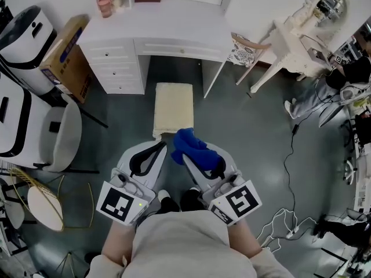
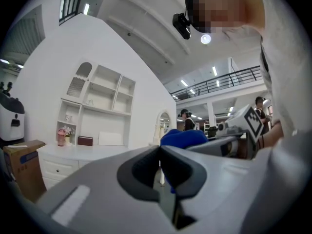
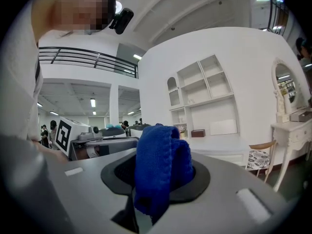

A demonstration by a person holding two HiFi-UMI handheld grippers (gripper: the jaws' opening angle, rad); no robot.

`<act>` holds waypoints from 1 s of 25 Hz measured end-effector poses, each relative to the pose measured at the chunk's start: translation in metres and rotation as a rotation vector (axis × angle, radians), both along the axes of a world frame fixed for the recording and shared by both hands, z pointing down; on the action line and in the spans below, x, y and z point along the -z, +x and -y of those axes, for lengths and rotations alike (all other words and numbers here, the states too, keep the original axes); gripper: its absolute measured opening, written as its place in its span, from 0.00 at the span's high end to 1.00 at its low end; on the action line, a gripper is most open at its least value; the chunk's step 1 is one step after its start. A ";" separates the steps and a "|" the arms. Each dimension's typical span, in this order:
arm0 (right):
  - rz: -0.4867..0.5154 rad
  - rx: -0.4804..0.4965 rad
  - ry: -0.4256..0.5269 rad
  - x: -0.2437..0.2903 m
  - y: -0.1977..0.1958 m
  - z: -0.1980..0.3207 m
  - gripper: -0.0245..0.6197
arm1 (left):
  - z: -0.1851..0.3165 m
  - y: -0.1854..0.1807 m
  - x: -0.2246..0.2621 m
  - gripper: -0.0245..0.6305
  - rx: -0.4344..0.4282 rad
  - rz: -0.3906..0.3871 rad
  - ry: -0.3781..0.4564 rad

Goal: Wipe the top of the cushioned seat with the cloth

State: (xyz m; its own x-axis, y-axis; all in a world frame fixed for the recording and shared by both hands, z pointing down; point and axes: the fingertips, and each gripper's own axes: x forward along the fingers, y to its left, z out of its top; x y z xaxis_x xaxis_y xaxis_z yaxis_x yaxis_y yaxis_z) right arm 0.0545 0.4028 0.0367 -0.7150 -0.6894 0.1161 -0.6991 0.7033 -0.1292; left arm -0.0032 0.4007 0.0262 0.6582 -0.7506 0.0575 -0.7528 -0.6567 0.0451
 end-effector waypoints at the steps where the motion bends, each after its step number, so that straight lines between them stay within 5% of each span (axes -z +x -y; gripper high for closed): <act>1: 0.003 -0.010 -0.002 -0.001 -0.002 0.000 0.74 | 0.000 -0.003 -0.002 0.96 -0.006 0.002 0.000; 11: 0.012 -0.051 -0.037 -0.015 -0.005 0.032 0.74 | 0.035 -0.024 -0.011 0.96 0.000 -0.012 0.032; 25: 0.018 0.034 -0.047 -0.015 -0.013 0.169 0.74 | 0.165 -0.029 -0.014 0.96 0.076 0.008 -0.001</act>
State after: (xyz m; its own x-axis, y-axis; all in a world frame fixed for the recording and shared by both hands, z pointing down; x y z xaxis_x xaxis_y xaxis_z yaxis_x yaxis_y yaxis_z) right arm 0.0413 0.2337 0.0521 -0.7402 -0.6588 0.1345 -0.6721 0.7195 -0.1747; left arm -0.0321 0.2361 0.0403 0.5992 -0.7981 0.0635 -0.8006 -0.5979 0.0397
